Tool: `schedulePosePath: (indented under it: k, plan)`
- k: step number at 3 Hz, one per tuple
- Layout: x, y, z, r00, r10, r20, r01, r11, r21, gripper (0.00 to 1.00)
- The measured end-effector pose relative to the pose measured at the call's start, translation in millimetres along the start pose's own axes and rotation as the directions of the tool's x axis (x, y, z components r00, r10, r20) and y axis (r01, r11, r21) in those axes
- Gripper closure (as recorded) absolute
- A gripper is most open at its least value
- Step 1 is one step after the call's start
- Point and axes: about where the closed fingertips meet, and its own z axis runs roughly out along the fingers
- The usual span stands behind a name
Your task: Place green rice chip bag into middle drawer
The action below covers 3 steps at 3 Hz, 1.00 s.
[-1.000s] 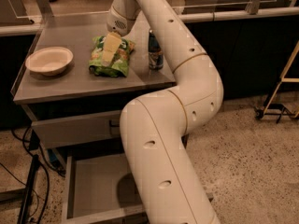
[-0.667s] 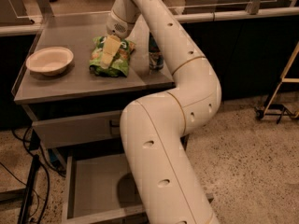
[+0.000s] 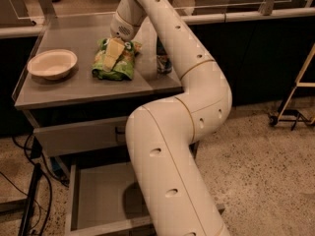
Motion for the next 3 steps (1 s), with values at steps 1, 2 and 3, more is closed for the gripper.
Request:
schedulePosePath:
  k: [1,2,3]
  plan:
    - [-2.9,-4.0,6.8,1.0,0.001,0.01,-0.001,1.0,0.009,0.55]
    - [-3.4,-4.7,8.1,1.0,0.001,0.011,-0.001,0.9999,0.01,0.78]
    - [-3.4,-4.7,8.1,1.0,0.001,0.011,-0.001,0.9999,0.01,1.0]
